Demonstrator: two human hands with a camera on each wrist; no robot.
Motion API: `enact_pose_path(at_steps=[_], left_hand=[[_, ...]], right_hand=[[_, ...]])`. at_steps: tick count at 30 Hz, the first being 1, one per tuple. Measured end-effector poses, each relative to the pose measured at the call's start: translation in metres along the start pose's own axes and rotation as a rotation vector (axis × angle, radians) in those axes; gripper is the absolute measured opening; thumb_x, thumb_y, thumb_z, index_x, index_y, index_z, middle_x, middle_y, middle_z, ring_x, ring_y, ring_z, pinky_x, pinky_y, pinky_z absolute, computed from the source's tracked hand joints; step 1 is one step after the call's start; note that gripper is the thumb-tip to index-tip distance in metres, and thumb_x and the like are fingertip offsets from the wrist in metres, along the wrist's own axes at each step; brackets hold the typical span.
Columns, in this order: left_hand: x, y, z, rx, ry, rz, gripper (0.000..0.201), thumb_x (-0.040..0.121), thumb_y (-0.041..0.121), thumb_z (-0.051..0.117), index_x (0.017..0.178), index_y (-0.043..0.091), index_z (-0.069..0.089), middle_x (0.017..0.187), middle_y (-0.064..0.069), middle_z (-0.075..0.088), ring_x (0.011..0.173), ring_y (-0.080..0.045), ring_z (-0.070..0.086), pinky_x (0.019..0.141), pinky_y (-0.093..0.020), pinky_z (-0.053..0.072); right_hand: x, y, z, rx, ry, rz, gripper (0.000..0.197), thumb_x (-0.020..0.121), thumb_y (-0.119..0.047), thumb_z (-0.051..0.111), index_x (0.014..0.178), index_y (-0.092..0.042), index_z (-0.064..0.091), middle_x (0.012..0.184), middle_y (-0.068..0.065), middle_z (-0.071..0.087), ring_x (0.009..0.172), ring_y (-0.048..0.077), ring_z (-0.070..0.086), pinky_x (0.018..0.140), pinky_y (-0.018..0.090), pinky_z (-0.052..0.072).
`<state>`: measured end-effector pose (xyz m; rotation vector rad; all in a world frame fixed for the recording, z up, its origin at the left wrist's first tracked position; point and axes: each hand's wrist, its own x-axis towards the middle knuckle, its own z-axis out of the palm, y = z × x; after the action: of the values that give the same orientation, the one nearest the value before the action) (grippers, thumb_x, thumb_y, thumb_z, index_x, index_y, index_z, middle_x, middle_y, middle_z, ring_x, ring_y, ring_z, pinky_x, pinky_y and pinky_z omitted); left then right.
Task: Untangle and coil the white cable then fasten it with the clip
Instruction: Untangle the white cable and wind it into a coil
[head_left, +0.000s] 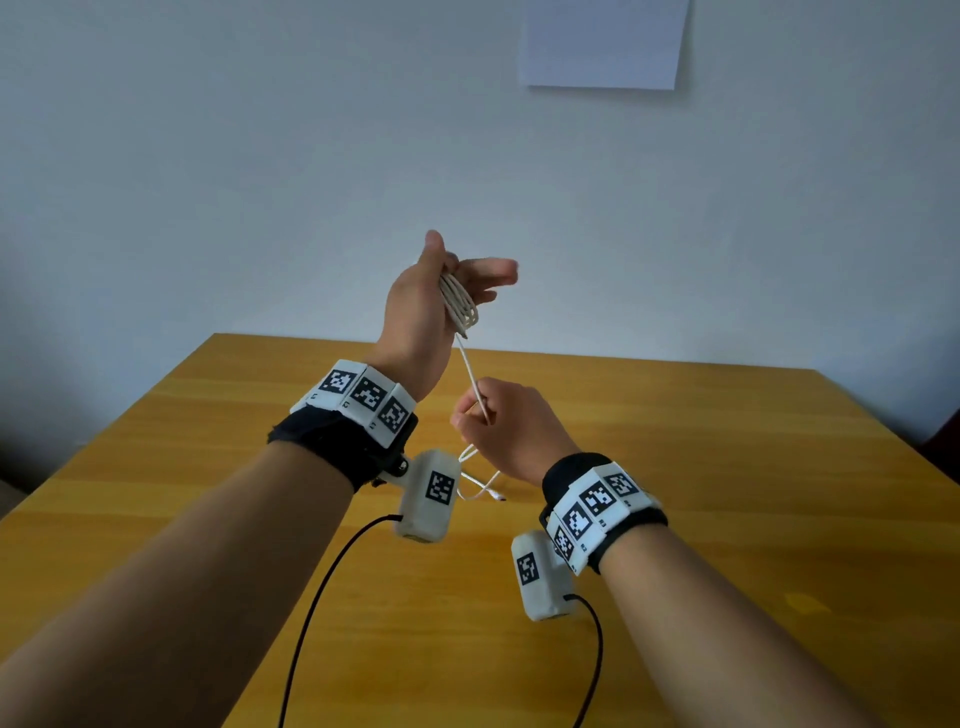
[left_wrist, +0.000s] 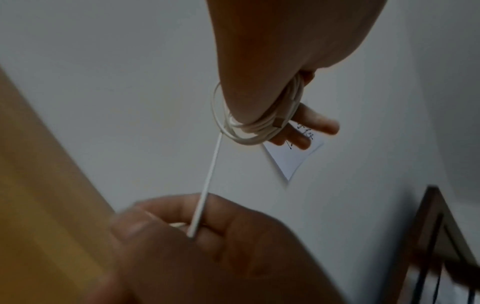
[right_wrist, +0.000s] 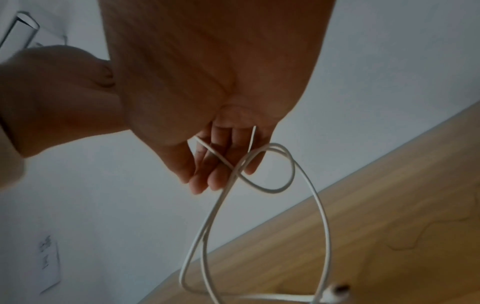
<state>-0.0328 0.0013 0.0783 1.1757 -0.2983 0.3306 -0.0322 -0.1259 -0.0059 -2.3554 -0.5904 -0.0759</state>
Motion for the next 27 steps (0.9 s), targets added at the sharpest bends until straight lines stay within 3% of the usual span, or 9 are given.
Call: enact_pose_path(at_steps=[3, 6, 8, 10, 14, 18, 21, 23, 27], left_hand=[[-0.003, -0.007, -0.004, 0.493, -0.067, 0.128, 0.071, 0.11, 0.039, 0.018, 0.078, 0.023, 0.079, 0.093, -0.008, 0.079, 0.095, -0.021, 0.071, 0.09, -0.035, 0.05], [-0.005, -0.019, -0.011, 0.815, -0.154, 0.174, 0.07, 0.108, 0.045, 0.019, 0.094, 0.018, 0.082, 0.047, -0.017, 0.048, 0.046, -0.024, 0.047, 0.053, -0.019, 0.038], [-0.006, -0.028, -0.013, 0.943, -0.21, 0.166, 0.066, 0.109, 0.042, 0.024, 0.09, 0.013, 0.08, 0.037, 0.001, 0.041, 0.034, -0.009, 0.042, 0.047, -0.012, 0.032], [-0.007, -0.036, -0.015, 1.13, -0.272, 0.14, 0.061, 0.108, 0.043, 0.028, 0.079, 0.009, 0.07, 0.053, 0.004, 0.061, 0.042, -0.007, 0.054, 0.051, -0.02, 0.04], [-0.006, -0.047, -0.026, 1.524, -0.328, 0.095, 0.052, 0.106, 0.048, 0.028, 0.064, 0.017, 0.035, 0.057, -0.002, 0.046, 0.046, -0.018, 0.044, 0.046, -0.032, 0.031], [-0.005, -0.048, -0.028, 1.617, -0.355, 0.146, 0.055, 0.106, 0.048, 0.024, 0.062, 0.018, 0.037, 0.056, 0.001, 0.044, 0.048, -0.019, 0.046, 0.047, -0.031, 0.03], [-0.003, -0.047, -0.027, 1.753, -0.413, 0.09, 0.043, 0.107, 0.034, 0.026, 0.082, 0.012, 0.054, 0.058, 0.0, 0.044, 0.05, -0.017, 0.044, 0.045, -0.034, 0.037], [-0.006, -0.044, -0.026, 1.761, -0.403, 0.001, 0.025, 0.104, 0.026, 0.031, 0.1, 0.017, 0.054, 0.063, -0.001, 0.046, 0.059, -0.023, 0.05, 0.056, -0.041, 0.052], [-0.01, -0.04, -0.034, 1.852, -0.474, -0.056, 0.038, 0.105, 0.028, 0.023, 0.125, 0.014, 0.052, 0.086, -0.011, 0.063, 0.081, -0.034, 0.062, 0.071, -0.043, 0.055]], right_hand=[[0.0, -0.002, -0.003, -0.026, 0.028, -0.038, 0.007, 0.091, -0.026, 0.062, 0.087, -0.028, 0.067, 0.078, -0.008, 0.073, 0.074, 0.007, 0.068, 0.066, 0.022, 0.049], [0.001, -0.003, -0.007, -0.026, 0.043, -0.051, 0.007, 0.09, -0.024, 0.062, 0.085, -0.027, 0.067, 0.074, -0.008, 0.072, 0.071, 0.01, 0.068, 0.068, 0.027, 0.053], [0.0, -0.004, -0.009, -0.057, 0.04, -0.058, 0.01, 0.09, -0.024, 0.063, 0.082, -0.029, 0.061, 0.067, -0.01, 0.066, 0.065, 0.006, 0.063, 0.061, 0.023, 0.046], [-0.001, -0.006, -0.012, -0.073, 0.034, -0.058, 0.014, 0.09, -0.021, 0.064, 0.081, -0.028, 0.056, 0.062, -0.01, 0.058, 0.059, 0.005, 0.057, 0.056, 0.02, 0.036], [-0.001, -0.008, -0.014, -0.073, 0.021, 0.002, 0.023, 0.084, -0.014, 0.063, 0.063, -0.016, 0.053, 0.061, 0.003, 0.06, 0.063, 0.025, 0.058, 0.058, 0.033, 0.04], [-0.003, -0.009, -0.014, -0.108, 0.011, 0.007, 0.017, 0.083, -0.015, 0.064, 0.068, -0.007, 0.062, 0.067, 0.01, 0.068, 0.07, 0.032, 0.064, 0.064, 0.042, 0.051], [-0.003, -0.011, -0.011, -0.184, 0.011, 0.012, 0.024, 0.081, -0.021, 0.066, 0.061, -0.014, 0.054, 0.059, 0.003, 0.06, 0.061, 0.026, 0.057, 0.057, 0.037, 0.045], [-0.003, -0.011, -0.009, -0.252, 0.01, -0.002, 0.028, 0.081, -0.027, 0.066, 0.058, -0.021, 0.05, 0.057, -0.003, 0.057, 0.06, 0.023, 0.057, 0.055, 0.033, 0.045], [-0.003, -0.006, -0.01, -0.269, -0.019, -0.014, 0.011, 0.082, -0.03, 0.067, 0.071, -0.028, 0.063, 0.067, -0.012, 0.065, 0.071, 0.017, 0.065, 0.064, 0.03, 0.051]])
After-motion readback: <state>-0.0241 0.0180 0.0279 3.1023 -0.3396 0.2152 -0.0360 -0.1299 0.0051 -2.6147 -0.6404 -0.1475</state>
